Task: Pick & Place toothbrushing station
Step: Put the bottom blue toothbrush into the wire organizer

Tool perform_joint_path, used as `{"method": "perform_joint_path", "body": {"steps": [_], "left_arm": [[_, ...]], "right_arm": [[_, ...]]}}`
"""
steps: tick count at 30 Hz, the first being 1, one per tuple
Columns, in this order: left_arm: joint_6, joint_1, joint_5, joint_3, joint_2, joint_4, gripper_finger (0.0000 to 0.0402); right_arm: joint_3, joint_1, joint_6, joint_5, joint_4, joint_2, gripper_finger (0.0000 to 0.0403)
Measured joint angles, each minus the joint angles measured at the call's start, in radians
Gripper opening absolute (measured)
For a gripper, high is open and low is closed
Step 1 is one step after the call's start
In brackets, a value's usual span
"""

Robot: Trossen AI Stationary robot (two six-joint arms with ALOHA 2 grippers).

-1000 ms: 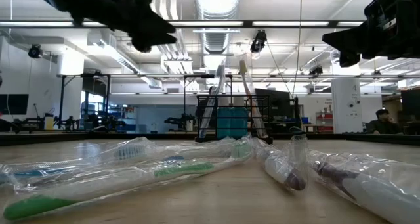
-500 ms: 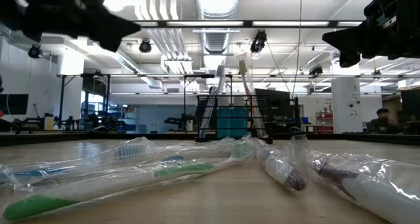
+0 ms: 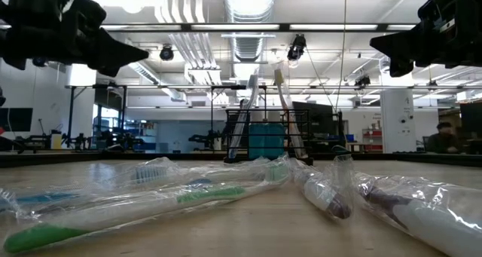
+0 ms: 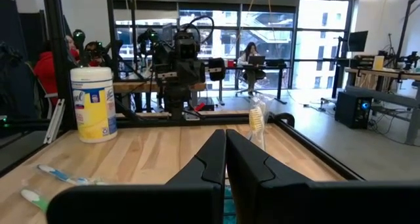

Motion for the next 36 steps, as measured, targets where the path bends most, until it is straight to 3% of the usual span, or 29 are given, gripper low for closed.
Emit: {"method": "perform_joint_path", "body": {"steps": [18, 22, 27, 36], "left_arm": [[0.015, 0.014, 0.090, -0.084, -0.045, -0.008, 0.0001], [0.022, 0.015, 0.165, -0.094, -0.045, -0.010, 0.0001], [-0.003, 0.015, 0.138, -0.091, -0.045, -0.012, 0.0003], [-0.021, -0.091, 0.020, 0.184, 0.067, -0.272, 0.0002]], "right_arm": [[0.000, 0.000, 0.000, 0.000, -0.001, 0.000, 0.0008], [0.000, 0.000, 0.000, 0.000, -0.001, 0.000, 0.0008], [0.000, 0.000, 0.001, 0.000, -0.002, 0.000, 0.0008], [0.000, 0.000, 0.001, 0.000, -0.002, 0.000, 0.0008]]}}
